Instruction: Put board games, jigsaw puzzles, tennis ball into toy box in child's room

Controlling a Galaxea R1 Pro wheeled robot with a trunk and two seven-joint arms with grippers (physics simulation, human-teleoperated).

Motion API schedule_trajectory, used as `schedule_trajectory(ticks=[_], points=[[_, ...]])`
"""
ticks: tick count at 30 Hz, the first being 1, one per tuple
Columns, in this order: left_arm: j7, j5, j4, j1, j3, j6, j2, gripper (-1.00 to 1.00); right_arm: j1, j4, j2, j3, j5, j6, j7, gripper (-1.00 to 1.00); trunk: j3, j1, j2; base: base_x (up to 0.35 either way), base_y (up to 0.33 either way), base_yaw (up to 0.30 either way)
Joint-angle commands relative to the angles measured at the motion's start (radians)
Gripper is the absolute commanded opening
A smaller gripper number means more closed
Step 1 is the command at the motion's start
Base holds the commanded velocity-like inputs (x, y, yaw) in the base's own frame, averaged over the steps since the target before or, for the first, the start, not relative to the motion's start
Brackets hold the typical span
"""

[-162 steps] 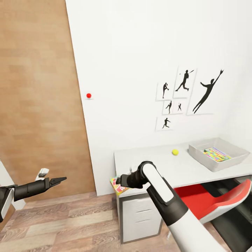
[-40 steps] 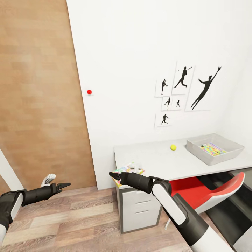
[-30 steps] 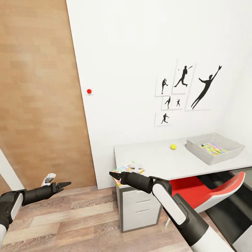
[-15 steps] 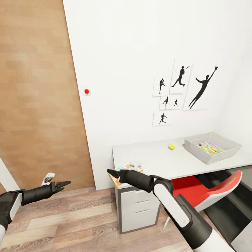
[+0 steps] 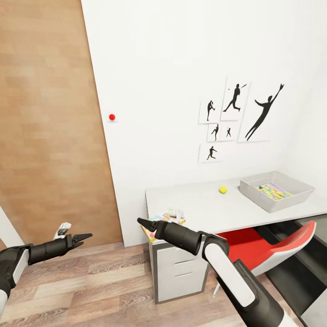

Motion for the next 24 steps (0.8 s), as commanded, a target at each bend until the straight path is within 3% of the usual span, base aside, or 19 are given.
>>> schedule_trajectory(ticks=[1,8,16,24], points=[[-0.001,0.004,0.0,-0.012,0.001,0.011,0.001,1.0,-0.001,-0.001,-0.001,-0.003,-0.001,0.001,0.001,1.0,-0.005,0.004,-0.009,0.0,0.0,0.0],[0.003,-0.001,0.006,-0.037,-0.001,0.013,-0.005,1.0,0.016,-0.001,-0.005,-0.038,-0.004,-0.035,0.003,1.0,-0.027,0.031,-0.058,0.0,0.0,0.0],[0.0,0.0,0.008,-0.04,-0.002,0.014,-0.007,1.0,0.027,-0.001,-0.001,-0.045,-0.004,-0.053,0.005,1.0,-0.052,0.062,-0.114,0.0,0.0,-0.014],[-0.005,0.002,0.009,-0.04,0.001,0.014,-0.006,1.0,0.029,0.0,0.001,-0.045,-0.004,-0.055,0.004,1.0,-0.072,0.092,-0.17,0.0,0.0,-0.196]])
